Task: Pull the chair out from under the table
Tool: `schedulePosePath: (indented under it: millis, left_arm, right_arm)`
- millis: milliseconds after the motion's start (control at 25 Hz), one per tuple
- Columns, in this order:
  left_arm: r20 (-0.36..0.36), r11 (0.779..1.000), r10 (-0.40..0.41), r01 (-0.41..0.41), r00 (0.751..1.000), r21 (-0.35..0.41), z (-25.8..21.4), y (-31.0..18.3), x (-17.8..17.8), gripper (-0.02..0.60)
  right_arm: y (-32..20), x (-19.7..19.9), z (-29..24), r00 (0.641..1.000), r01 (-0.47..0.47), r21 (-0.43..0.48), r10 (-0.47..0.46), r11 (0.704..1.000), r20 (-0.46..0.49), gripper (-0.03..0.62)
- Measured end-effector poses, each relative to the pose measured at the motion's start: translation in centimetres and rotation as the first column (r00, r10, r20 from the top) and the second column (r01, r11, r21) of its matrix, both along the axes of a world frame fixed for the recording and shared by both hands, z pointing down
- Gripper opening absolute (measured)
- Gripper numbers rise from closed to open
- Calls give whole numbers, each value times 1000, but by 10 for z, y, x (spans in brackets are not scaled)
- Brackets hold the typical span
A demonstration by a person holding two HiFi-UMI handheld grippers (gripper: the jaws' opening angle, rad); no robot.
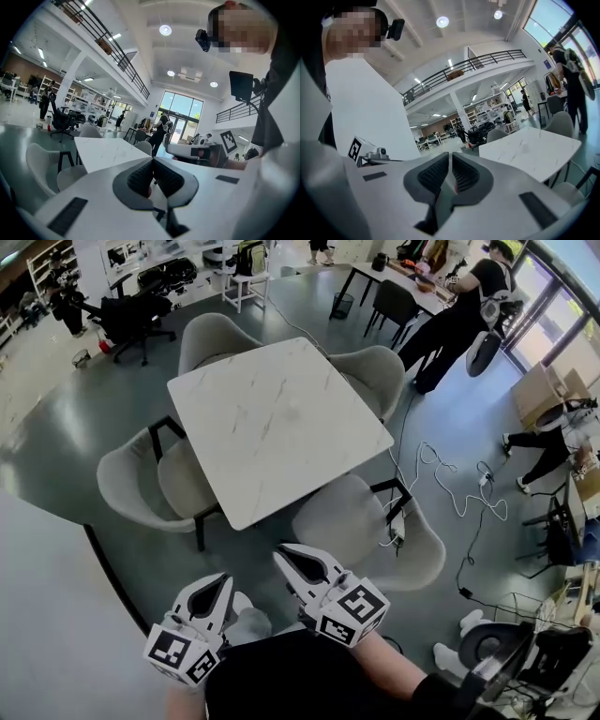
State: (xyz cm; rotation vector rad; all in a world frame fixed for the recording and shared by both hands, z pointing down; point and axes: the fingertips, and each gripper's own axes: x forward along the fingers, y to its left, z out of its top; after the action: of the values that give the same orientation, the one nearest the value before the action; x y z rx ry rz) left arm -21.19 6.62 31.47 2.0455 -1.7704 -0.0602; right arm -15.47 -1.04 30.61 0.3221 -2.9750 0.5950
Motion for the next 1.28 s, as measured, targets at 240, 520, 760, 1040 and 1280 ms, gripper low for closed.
schedulePosePath:
  millis: [240, 520, 760, 1040, 1280]
  left_arm:
    - [-56, 999, 24, -27, 998, -36, 24, -1, -47, 5]
    - [-86, 994, 48, -56, 995, -92, 49, -10, -68, 5]
    - [-101, 987, 55, -69, 993, -143, 67, -24, -65, 5]
    - [-112, 975, 32, -55, 993, -215, 95, -29, -60, 5]
    - [-107, 959, 26, -54, 994, -277, 117, -30, -50, 5]
  right_arm:
    - [-5, -49, 21, 997, -19, -12, 19, 1000, -69, 15]
    - [-16, -59, 70, 982, -24, -34, 18, 999, -186, 15]
    - [-37, -46, 126, 955, -32, -57, 14, 998, -296, 26]
    - [-62, -6, 216, 888, -71, -86, 24, 994, -459, 59]
    - [-81, 31, 300, 805, -73, -136, -22, 988, -593, 101]
